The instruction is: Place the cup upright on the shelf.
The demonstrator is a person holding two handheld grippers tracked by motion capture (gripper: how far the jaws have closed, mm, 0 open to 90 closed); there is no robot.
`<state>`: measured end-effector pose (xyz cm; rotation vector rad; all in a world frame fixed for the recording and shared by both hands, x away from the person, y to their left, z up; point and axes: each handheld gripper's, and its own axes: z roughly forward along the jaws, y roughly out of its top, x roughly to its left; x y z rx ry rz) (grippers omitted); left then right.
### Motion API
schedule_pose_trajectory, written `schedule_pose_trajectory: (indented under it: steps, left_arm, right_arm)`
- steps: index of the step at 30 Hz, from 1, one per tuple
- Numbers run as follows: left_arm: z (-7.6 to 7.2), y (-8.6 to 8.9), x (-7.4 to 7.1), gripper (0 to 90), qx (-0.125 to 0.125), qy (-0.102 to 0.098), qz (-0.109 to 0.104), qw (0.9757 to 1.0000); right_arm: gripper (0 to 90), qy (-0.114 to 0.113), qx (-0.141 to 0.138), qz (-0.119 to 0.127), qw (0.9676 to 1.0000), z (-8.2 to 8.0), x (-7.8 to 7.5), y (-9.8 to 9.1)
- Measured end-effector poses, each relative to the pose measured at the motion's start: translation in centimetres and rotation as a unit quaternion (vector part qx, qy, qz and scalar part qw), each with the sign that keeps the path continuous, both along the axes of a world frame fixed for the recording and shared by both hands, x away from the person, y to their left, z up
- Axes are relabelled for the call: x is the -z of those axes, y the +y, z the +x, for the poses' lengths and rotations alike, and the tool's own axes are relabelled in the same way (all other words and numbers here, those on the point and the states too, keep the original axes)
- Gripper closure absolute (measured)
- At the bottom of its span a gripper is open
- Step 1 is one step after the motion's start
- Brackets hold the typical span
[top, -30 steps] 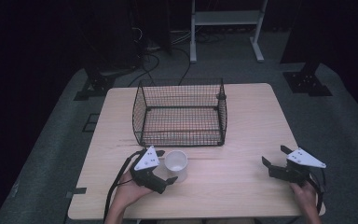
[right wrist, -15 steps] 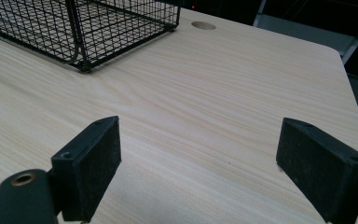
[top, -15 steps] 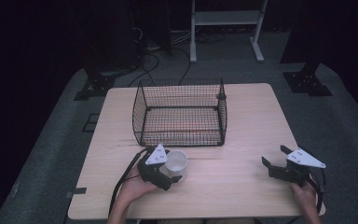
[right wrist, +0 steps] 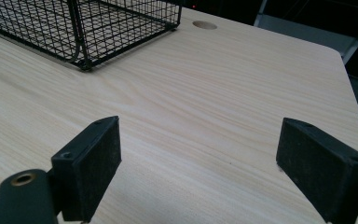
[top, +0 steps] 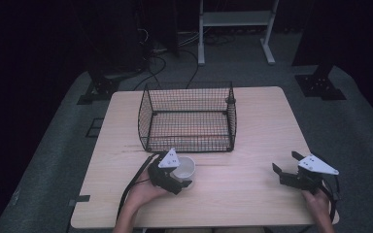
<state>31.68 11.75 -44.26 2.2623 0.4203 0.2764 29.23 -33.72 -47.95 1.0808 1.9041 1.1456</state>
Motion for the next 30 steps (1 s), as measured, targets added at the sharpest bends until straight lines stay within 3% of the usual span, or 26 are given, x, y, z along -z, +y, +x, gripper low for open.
schedule_pose_trajectory:
  steps: [2, 13, 16, 30]
  left_arm:
    - [0.0, 0.0, 0.0, 19.9, 0.006, 0.004, -0.002, 1.0000]
    - [0.1, 0.1, -0.4, 20.9, 0.013, 0.009, 0.003, 0.9999]
    - [0.2, 0.2, -0.9, 21.0, 0.016, 0.008, -0.009, 0.9998]
    - [0.3, 0.0, -3.1, 21.1, 0.032, -0.003, -0.008, 0.9994]
  right_arm:
    - [13.1, 0.000, 0.000, 0.000, 1.0000, 0.0, 0.0, 0.0]
    - [13.1, 0.000, 0.002, 0.002, 1.0000, 0.0, 0.0, 0.0]
    - [13.1, 0.000, 0.002, 0.003, 1.0000, 0.0, 0.0, 0.0]
    - [13.1, 0.000, 0.002, 0.004, 1.0000, 0.0, 0.0, -0.1]
